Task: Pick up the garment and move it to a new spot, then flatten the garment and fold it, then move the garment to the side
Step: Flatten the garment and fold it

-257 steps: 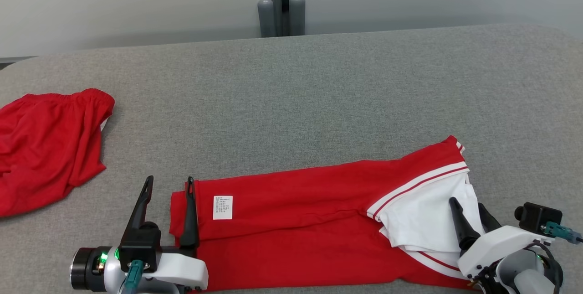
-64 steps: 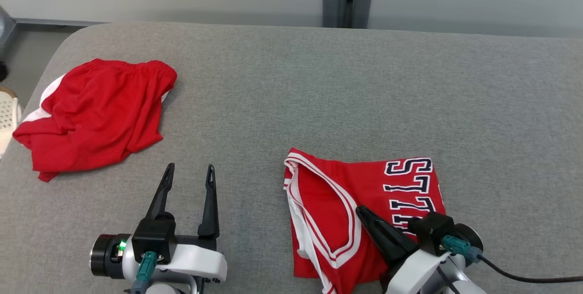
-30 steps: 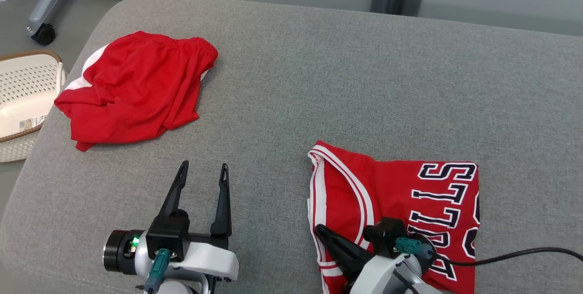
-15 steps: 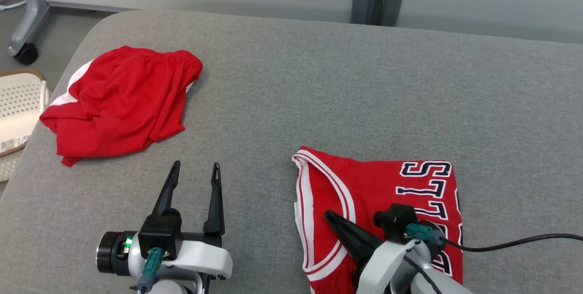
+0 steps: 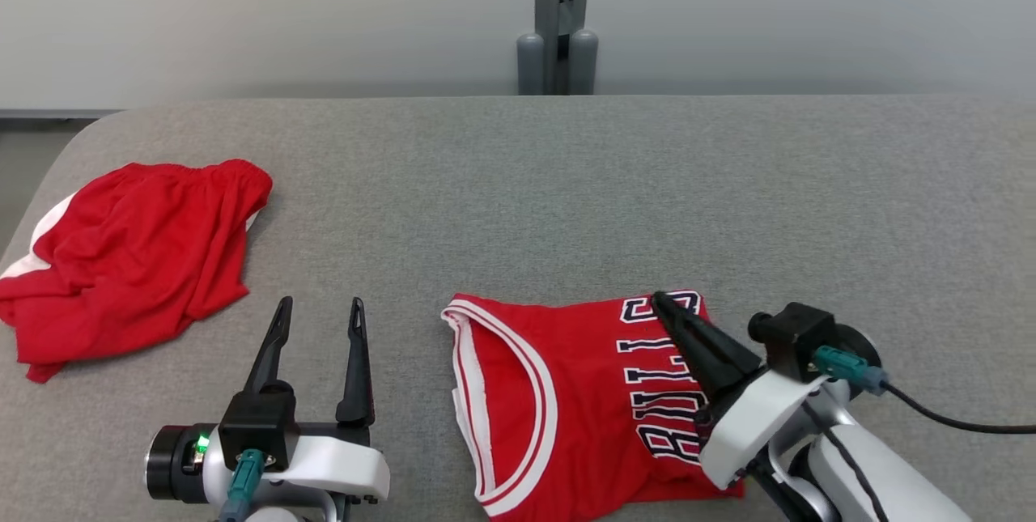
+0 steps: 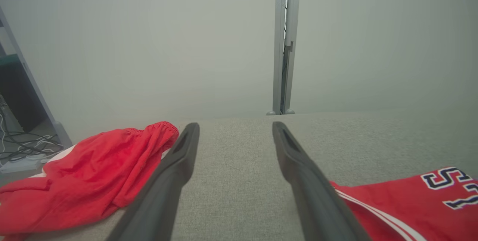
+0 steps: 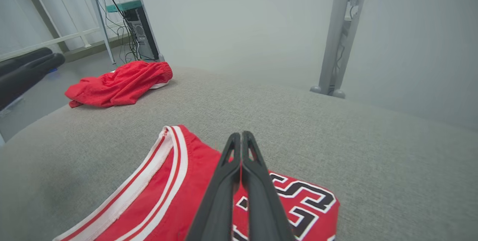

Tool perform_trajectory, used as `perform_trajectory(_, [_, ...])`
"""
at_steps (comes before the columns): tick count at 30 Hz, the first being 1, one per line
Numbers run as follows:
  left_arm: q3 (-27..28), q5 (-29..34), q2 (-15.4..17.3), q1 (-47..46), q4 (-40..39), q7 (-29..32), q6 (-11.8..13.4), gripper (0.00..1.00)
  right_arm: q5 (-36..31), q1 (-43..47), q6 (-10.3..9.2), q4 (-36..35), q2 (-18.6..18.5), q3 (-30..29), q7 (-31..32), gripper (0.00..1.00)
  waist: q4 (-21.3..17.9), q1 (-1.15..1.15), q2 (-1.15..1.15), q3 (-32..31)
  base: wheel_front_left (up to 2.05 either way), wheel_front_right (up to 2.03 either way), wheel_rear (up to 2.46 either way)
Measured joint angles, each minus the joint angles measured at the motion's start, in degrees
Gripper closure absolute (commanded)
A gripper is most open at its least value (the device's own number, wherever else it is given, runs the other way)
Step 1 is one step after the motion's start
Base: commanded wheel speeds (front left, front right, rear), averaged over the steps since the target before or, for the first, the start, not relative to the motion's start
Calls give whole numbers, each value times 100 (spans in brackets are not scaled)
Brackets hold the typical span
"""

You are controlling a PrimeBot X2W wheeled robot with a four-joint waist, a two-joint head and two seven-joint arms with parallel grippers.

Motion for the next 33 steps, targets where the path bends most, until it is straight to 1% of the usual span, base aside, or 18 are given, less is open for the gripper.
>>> perform_trajectory(6, [127,10,-1,62,-64,0,-42,0,-509,162,0,-338,-155,-821,-135,100,-330,0,0,-125,0,0,0])
perform_trajectory(9, [157,9,0,107,-101,0,-41,0,-790,311,0,-465,-126,-1293,-303,100,-469,0,0,-170,0,0,0])
perform_trajectory(15, [183,7,-2,139,-151,0,-41,0,-1191,748,0,-724,170,-2167,-590,100,-623,0,0,-218,0,0,0])
perform_trajectory(20, [203,-10,0,229,-178,0,-40,0,-1383,1132,5,-760,448,-2694,-727,100,-654,0,0,-261,0,0,0])
perform_trajectory(22, [200,-12,-3,241,-204,0,-31,0,-1402,1252,5,-744,541,-2831,-750,100,-660,0,0,-282,0,0,0])
perform_trajectory(25, [219,-33,-1,358,-243,0,10,0,-1416,1383,5,-690,630,-2887,-764,100,-667,0,0,-295,0,0,0])
perform_trajectory(27, [227,-35,-1,389,-254,0,14,0,-1419,1411,5,-636,680,-2867,-768,0,-666,0,0,-296,0,0,0])
perform_trajectory(33, [245,-27,-2,446,-264,0,16,0,-1396,1411,5,-595,715,-2913,-769,0,-635,0,0,-295,0,0,0])
